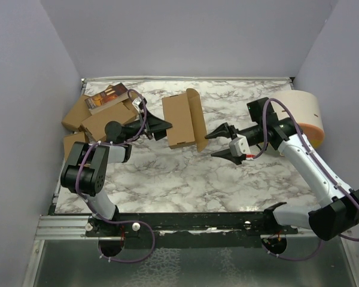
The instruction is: Fold the paper box
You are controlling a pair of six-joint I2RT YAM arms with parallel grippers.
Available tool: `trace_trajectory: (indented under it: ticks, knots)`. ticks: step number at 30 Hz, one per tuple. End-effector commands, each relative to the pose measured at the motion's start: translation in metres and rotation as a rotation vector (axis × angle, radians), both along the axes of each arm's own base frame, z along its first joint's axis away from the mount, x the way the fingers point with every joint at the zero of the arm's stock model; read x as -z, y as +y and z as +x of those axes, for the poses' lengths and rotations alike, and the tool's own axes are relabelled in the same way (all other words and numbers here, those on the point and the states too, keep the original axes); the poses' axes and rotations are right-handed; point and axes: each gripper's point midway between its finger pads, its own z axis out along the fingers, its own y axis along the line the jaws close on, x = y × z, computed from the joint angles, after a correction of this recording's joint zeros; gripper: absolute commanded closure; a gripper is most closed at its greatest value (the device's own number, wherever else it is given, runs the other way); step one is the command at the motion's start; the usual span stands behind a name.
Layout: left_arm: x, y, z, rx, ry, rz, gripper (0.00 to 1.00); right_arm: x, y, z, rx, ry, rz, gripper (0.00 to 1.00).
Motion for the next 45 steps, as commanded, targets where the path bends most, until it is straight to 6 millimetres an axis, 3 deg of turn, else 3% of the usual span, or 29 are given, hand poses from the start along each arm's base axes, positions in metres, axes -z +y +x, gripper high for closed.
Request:
trace_trajectory:
  ticks: [1,8,16,25,27,31,33,37,45]
  knots:
    - [-0.021,0.002,-0.008,0.03,-0.105,-0.031,0.82,0.009,0.006,-0.003,-0.01,-0.042,-0.023,0.4]
    - [-0.019,0.001,-0.008,0.025,-0.101,-0.029,0.82,0.014,0.018,0.006,0.023,-0.055,-0.059,0.52]
    - [-0.008,0.001,-0.004,0.023,-0.073,-0.024,0.82,0.019,0.032,0.004,0.011,-0.054,-0.088,0.64]
    - [-0.009,0.002,-0.008,0.036,-0.077,-0.051,0.82,0.017,0.031,0.012,0.07,-0.044,-0.105,0.79]
    - [-0.009,0.002,-0.009,0.042,-0.074,-0.058,0.82,0.014,0.03,0.012,0.076,-0.04,-0.107,0.79]
    - [-0.008,0.002,-0.01,0.045,-0.075,-0.056,0.83,0.008,0.026,-0.003,0.026,-0.039,-0.121,0.57]
    - [-0.009,0.002,-0.01,0.046,-0.079,-0.055,0.82,0.012,0.024,-0.003,0.027,-0.046,-0.132,0.54]
    - [-0.011,0.002,-0.011,0.046,-0.083,-0.057,0.83,0.025,0.022,0.013,0.099,-0.068,-0.163,0.55]
    - [-0.014,0.003,-0.013,0.048,-0.087,-0.059,0.83,0.027,0.025,0.027,0.137,-0.088,-0.155,0.67]
